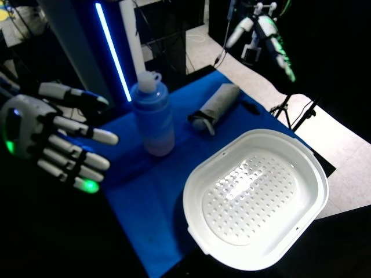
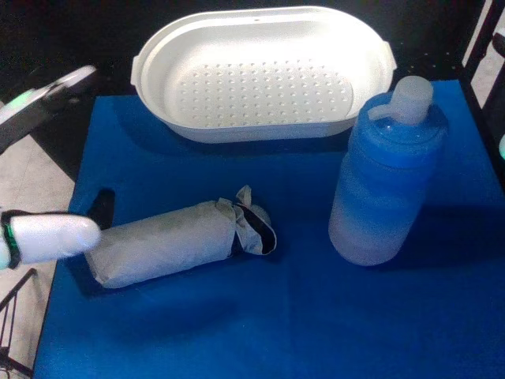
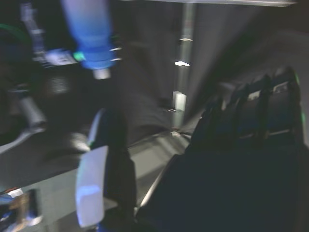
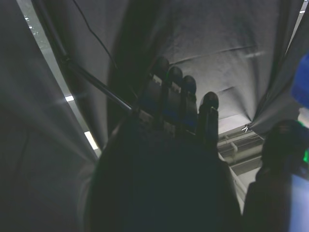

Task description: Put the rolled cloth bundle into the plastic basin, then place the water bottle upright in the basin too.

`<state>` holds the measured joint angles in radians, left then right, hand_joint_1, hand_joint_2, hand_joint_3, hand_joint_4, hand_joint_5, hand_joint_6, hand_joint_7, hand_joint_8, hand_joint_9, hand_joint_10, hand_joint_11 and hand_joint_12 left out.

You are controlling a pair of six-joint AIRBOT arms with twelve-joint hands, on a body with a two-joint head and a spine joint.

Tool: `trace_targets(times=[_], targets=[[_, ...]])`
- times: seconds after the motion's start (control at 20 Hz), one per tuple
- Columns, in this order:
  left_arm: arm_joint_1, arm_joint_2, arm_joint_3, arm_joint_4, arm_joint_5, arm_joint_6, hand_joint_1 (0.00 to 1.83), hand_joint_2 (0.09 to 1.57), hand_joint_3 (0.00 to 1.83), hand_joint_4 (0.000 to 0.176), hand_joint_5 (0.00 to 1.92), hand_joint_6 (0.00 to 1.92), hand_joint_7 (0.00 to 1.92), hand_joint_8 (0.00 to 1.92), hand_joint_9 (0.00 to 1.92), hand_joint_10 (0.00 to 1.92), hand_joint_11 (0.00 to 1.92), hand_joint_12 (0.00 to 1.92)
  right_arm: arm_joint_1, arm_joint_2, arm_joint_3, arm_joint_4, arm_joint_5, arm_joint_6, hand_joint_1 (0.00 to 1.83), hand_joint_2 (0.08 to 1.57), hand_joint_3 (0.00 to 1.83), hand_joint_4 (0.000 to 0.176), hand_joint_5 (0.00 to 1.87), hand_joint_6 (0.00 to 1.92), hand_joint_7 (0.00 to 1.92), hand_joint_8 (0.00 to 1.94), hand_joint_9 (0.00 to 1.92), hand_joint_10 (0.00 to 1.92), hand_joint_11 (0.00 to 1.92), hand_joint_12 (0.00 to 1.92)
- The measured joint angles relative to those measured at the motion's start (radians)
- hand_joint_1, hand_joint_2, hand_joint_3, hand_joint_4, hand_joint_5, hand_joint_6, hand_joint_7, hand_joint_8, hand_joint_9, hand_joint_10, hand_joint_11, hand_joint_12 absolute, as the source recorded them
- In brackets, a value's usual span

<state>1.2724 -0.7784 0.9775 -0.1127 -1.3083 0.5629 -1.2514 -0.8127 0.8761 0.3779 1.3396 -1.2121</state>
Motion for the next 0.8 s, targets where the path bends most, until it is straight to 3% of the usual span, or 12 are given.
trace_targets(times=[0.15,0.2,0.25,0.4,0.5,0.6,0.7,0.8], targets=[[-0.121,0.008,0.025,0.159,0.171,0.001,0.53,0.84,0.00,0.176,0.21,0.00,0.19,0.00,0.17,0.01,0.14,0.09,0.000,-0.002,0.003,0.004,-0.008,0.000,0.25,1.36,0.01,0.143,0.06,0.00,0.09,0.00,0.09,0.00,0.01,0.22],[-0.161,0.008,0.036,0.219,0.246,-0.002,0.62,0.80,0.00,0.176,0.18,0.00,0.22,0.01,0.21,0.02,0.23,0.14,0.000,-0.002,0.004,0.004,-0.008,0.000,0.26,1.36,0.01,0.143,0.06,0.00,0.09,0.00,0.09,0.00,0.00,0.22],[-0.208,0.008,0.045,0.273,0.317,-0.004,0.59,0.81,0.00,0.176,0.19,0.00,0.28,0.02,0.28,0.01,0.23,0.29,0.000,-0.002,0.003,0.003,-0.007,0.000,0.26,1.36,0.00,0.141,0.06,0.00,0.09,0.00,0.09,0.00,0.00,0.22],[-0.364,-0.054,0.101,0.453,0.520,-0.053,0.65,0.82,0.00,0.176,0.20,0.00,0.30,0.00,0.32,0.00,0.01,1.04,0.000,-0.002,0.003,0.003,-0.009,0.000,0.26,1.36,0.00,0.144,0.07,0.00,0.10,0.00,0.10,0.00,0.01,0.23],[-0.398,-0.089,0.118,0.527,0.598,-0.068,0.64,0.81,0.00,0.176,0.20,0.00,0.31,0.00,0.32,0.00,0.00,1.09,0.000,-0.002,0.004,0.005,-0.009,0.000,0.25,1.36,0.00,0.142,0.07,0.00,0.10,0.00,0.11,0.00,0.03,0.24],[-0.423,-0.124,0.134,0.593,0.679,-0.073,0.65,0.80,0.00,0.176,0.22,0.00,0.34,0.00,0.34,0.00,0.00,1.13,0.000,-0.002,0.004,0.012,-0.010,0.000,0.24,1.37,0.00,0.152,0.07,0.00,0.10,0.00,0.11,0.00,0.03,0.24],[-0.447,-0.147,0.147,0.634,0.752,-0.074,0.62,0.83,0.00,0.176,0.22,0.00,0.40,0.01,0.38,0.01,0.00,1.20,0.000,-0.002,0.003,0.006,-0.009,0.000,0.20,1.39,0.01,0.158,0.05,0.00,0.09,0.00,0.10,0.00,0.01,0.24],[-0.451,-0.162,0.155,0.666,0.792,-0.074,0.62,0.85,0.00,0.176,0.23,0.00,0.42,0.00,0.41,0.01,0.00,1.30,0.000,-0.002,0.003,0.005,-0.010,0.000,0.19,1.39,0.00,0.154,0.06,0.00,0.11,0.00,0.10,0.00,0.02,0.24]])
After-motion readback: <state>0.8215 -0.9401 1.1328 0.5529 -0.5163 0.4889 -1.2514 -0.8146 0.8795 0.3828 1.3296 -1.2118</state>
